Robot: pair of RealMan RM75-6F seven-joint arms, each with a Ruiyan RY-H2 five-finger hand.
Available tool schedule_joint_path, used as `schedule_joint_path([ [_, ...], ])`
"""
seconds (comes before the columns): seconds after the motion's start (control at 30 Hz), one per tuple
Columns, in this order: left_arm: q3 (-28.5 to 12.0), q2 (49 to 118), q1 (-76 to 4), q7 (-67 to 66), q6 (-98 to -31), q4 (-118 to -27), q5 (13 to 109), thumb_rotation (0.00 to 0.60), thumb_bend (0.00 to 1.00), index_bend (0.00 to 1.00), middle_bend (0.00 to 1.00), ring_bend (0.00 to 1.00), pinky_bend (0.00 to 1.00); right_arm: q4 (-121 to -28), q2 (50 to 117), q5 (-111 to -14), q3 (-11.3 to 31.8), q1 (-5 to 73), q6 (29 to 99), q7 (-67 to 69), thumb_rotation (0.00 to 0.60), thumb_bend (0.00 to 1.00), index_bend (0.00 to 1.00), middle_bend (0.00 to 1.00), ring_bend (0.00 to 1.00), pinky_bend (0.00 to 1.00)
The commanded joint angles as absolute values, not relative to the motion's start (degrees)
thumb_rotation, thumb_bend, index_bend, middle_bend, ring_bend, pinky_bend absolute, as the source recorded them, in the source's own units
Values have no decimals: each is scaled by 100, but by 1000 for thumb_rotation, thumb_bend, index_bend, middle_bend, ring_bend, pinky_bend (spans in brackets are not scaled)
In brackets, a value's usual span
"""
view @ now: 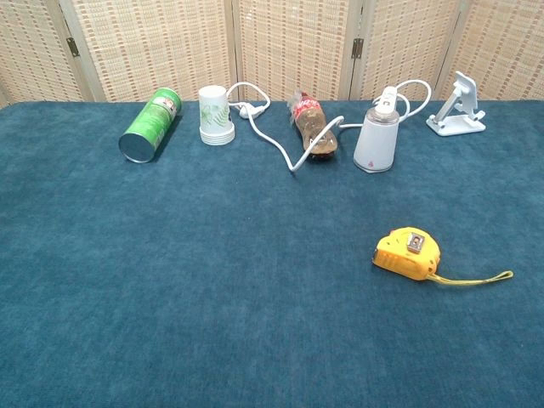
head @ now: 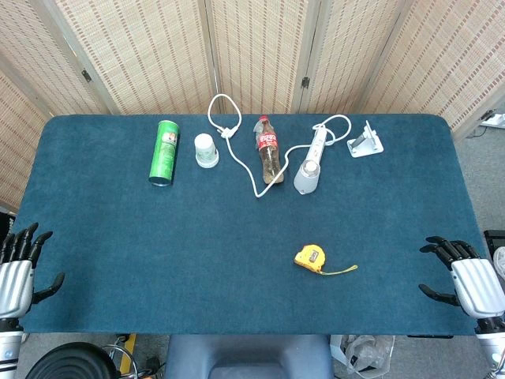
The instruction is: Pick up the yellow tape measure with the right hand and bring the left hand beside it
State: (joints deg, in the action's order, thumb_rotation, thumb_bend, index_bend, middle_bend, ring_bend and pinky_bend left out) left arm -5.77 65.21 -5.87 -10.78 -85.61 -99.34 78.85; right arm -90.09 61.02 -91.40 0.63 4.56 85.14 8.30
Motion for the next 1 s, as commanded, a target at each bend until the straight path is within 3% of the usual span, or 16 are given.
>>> schedule_joint_path([
  [0.03, -596, 6549, -587, -1094, -8585, -9922, 7869, 600, 327, 176, 54, 6, 0, -9014, 6106, -9132, 70, 464, 8505, 830, 600, 156, 286, 260, 286, 214],
  [0.53, -656, 6630, -570, -1175, -8593, -9884, 7676, 600, 327, 175, 52, 6, 0, -9313, 6149, -9015, 154, 690, 8145, 404, 600, 156, 78, 162, 266, 214],
  [1.0, -623, 6631, -562, -1069, -8558, -9841, 7703, 600, 327, 175, 51, 6, 0, -9657, 6924, -8443, 351, 1631, 6611, -869, 600, 157, 59, 160, 261, 222],
])
